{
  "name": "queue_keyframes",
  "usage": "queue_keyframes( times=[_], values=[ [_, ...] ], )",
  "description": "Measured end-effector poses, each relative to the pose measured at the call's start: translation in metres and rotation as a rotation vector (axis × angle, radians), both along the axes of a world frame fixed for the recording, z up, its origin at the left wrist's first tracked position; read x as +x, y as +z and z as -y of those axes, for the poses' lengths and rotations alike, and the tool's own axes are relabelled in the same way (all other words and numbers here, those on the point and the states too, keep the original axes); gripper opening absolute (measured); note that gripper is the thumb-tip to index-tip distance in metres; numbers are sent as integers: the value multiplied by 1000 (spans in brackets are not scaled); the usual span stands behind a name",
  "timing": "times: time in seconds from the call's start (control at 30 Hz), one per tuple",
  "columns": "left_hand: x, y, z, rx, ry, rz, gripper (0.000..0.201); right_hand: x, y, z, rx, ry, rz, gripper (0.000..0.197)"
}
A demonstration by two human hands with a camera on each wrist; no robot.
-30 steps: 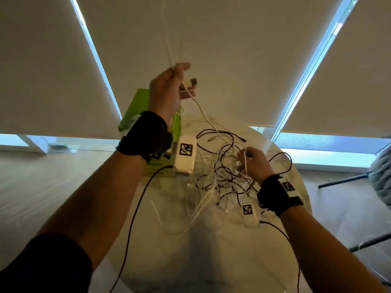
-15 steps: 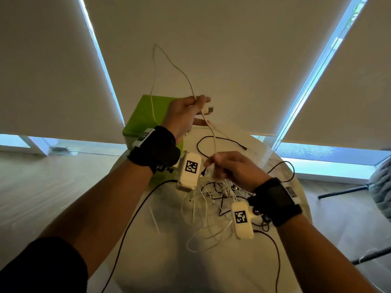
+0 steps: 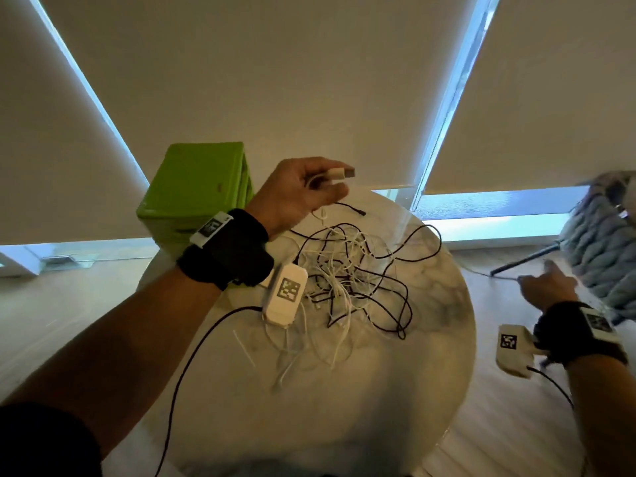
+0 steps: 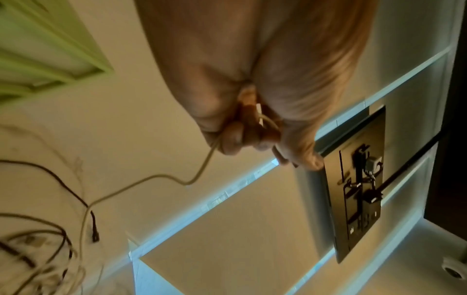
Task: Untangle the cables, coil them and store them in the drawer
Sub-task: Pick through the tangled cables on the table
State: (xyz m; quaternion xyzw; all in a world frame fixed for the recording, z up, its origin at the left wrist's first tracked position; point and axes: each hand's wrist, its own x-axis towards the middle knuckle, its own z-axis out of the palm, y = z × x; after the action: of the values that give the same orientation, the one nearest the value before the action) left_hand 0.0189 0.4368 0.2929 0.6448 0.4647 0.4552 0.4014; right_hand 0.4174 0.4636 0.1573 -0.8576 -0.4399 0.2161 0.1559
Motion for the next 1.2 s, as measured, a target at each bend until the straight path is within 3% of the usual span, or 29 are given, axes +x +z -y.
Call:
queue_keyframes(
  times=[0.1,0.23,0.33,0.4,0.5,0.63,0.7,0.77,0.93,1.03,1.13,1.2],
  values=[
    [37,-17,-10,-73,23,95,14,-37,6,7,16,219,-54,65],
    [84,-35,-5,-134,-10,189,26,-115,39,31,76,623,-669,67],
    [106,-45,2,-129,12,146,28,-148,43,34,29,773,-880,44],
    [116,-49,4,-154,48,155,27,-155,39,33,94,767,-900,16],
    [123,-55,5,-192,77,233,29,-149,29,33,230,580,-1022,12],
    [129,-62,8,-279,7,152,35,-128,28,26,485,277,-1244,53],
    [133,-61,8,-346,-60,212,38,-113,31,16,552,279,-1282,43],
    [135,-54,8,-380,-80,339,32,-96,38,10,586,285,-1224,12],
    [149,-53,1,-302,82,425,25,-58,22,-8,778,108,-903,9],
    [161,-57,-4,-294,167,454,26,-38,4,-4,843,-73,-637,43],
    [173,-58,-6,-289,164,406,25,-17,-4,10,648,-139,-411,65],
    [183,-60,-7,-256,168,332,24,-4,-12,17,280,-58,-290,54]
  ],
)
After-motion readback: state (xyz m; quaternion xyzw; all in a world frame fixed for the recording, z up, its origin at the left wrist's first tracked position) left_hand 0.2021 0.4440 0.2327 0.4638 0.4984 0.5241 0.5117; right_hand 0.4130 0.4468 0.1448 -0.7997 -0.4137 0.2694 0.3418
